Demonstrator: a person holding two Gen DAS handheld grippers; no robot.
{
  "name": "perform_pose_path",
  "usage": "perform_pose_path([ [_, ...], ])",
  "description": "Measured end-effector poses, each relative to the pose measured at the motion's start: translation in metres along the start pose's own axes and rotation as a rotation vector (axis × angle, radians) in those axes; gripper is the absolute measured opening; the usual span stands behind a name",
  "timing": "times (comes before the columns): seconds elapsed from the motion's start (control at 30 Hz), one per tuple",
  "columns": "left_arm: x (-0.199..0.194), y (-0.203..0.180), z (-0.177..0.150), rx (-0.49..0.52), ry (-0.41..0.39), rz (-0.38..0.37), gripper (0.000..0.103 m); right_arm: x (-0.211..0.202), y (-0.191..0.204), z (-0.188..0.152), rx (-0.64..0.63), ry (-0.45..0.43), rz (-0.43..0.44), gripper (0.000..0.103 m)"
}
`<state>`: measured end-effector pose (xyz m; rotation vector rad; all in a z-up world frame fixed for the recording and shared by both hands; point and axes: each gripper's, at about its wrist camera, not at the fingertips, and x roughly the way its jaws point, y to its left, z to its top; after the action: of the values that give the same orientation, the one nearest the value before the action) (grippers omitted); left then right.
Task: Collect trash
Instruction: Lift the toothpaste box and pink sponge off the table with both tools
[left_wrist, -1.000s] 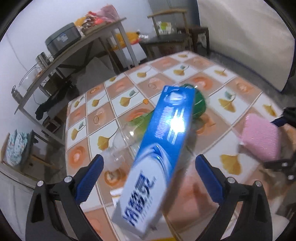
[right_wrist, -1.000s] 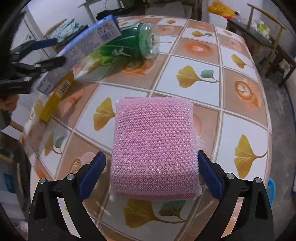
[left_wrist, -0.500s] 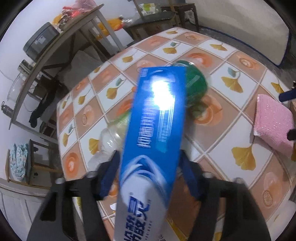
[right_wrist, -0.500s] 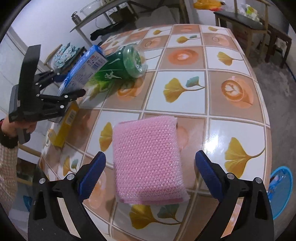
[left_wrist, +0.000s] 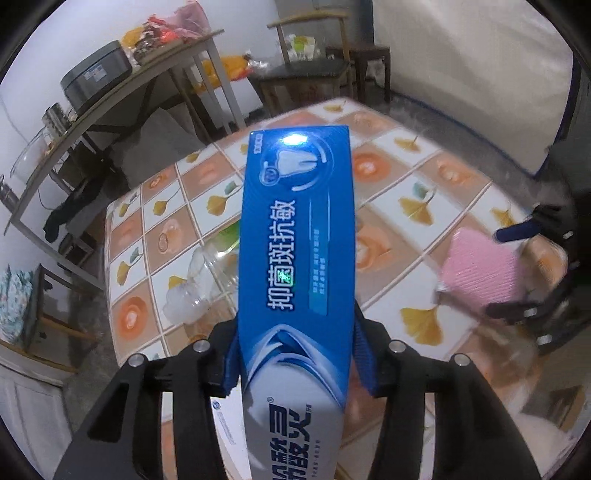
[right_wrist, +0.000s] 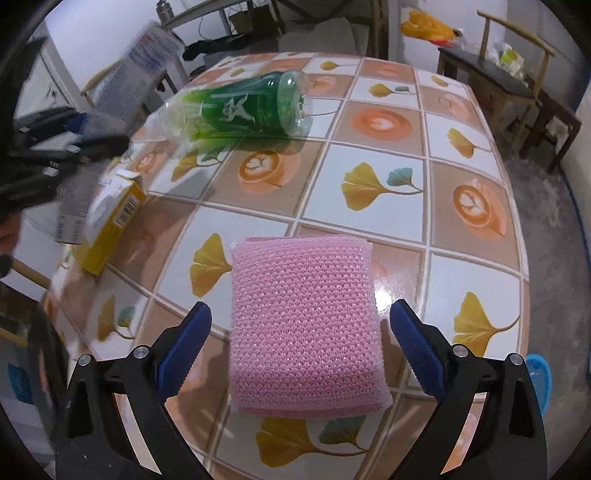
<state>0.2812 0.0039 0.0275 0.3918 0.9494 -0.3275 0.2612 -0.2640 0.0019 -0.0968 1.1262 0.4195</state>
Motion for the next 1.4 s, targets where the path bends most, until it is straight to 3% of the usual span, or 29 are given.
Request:
perform_pose_path([
  [0.23, -0.029, 0.010, -0.019, -0.130, -0.066, -0.063, 0.048, 0.012, 0.009, -0.002, -0.056, 0.014, -0.093, 0.093],
  [0.3, -0.034, 0.018, -0.025, -0.169, -0.077, -0.065, 0.048, 0.016, 0.011, -0.004, -0.067, 0.022, -0.129, 0.084],
  [0.33, -0.036, 0.019, -0.028, -0.182, -0.080, -0.063, 0.048, 0.019, 0.010, -0.005, -0.066, 0.030, -0.131, 0.078],
  [0.57, -0.042, 0.047, -0.043, -0.294, -0.098, -0.063, 0.048, 0.016, 0.005, -0.007, -0.037, 0.013, -0.129, 0.076],
  [0.73, -0.043, 0.065, -0.049, -0.360, -0.113, -0.071, 0.048, 0.000, -0.003, 0.009, 0.005, -0.024, -0.078, 0.075],
  [0.87, -0.046, 0.077, -0.053, -0.406, -0.128, -0.079, 0.048, -0.027, -0.011, 0.056, 0.022, -0.131, -0.050, 0.075],
  [0.97, -0.048, 0.085, -0.055, -0.441, -0.137, -0.092, 0.048, -0.030, -0.008, 0.122, -0.010, -0.205, -0.010, 0.075],
  [1.03, -0.050, 0.088, -0.057, -0.456, -0.145, -0.097, 0.048, -0.012, -0.008, 0.176, -0.007, -0.207, 0.030, 0.075],
  [1.13, -0.055, 0.091, -0.062, -0.476, -0.162, -0.094, 0.048, 0.036, -0.004, 0.253, 0.021, -0.161, 0.044, 0.075],
  [1.2, -0.057, 0.095, -0.068, -0.497, -0.166, -0.089, 0.048, 0.073, 0.003, 0.299, 0.018, -0.132, -0.014, 0.075],
  [1.3, -0.058, 0.101, -0.077, -0.531, -0.164, -0.094, 0.048, 0.122, 0.006, 0.334, 0.069, -0.025, -0.022, 0.075],
  [1.4, -0.058, 0.108, -0.089, -0.555, -0.158, -0.089, 0.048, 0.158, 0.007, 0.342, 0.087, 0.114, -0.081, 0.075],
])
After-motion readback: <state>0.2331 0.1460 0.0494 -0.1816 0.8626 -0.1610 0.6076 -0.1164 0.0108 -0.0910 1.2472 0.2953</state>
